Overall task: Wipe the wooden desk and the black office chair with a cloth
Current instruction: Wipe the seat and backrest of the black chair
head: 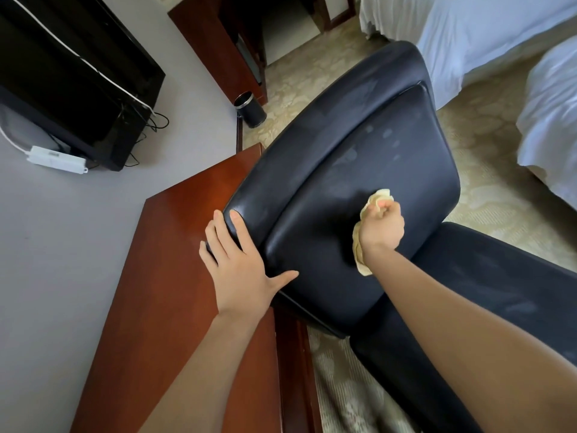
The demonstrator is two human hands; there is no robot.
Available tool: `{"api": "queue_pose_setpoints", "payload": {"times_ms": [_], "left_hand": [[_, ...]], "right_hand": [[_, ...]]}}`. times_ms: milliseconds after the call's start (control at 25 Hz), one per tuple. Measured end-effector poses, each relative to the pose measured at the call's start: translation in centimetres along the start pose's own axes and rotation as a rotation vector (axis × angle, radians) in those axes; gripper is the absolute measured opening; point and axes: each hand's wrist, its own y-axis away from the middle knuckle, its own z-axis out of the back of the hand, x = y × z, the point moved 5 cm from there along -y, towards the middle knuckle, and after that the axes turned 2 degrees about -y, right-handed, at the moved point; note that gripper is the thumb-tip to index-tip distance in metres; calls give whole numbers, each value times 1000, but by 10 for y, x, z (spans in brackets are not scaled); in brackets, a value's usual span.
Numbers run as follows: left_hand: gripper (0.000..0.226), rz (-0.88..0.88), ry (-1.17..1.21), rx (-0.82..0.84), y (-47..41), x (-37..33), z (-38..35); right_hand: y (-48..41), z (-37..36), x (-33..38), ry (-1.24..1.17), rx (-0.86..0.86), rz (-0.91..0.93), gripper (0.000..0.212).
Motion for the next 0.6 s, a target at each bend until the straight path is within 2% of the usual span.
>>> {"api": "queue_pose_setpoints", "payload": {"times_ms": [120,240,320,440,600], "left_hand": [[119,-5,81,14,-3,4,8],[85,-72,137,-40,-18,13,28],[72,-157,169,-95,-36,13,45],[76,-356,139,-104,-67,-15,66],[81,-530,42,-97,-100,-70,76]], "right_hand": [[7,-18,47,-50,41,184,20],[9,-25,76,-47,83,369,18],[2,-23,89,-3,99,495,19],[-22,-16,105,2,76,592,19],[-79,8,118,-54,-57,514,20]]}}
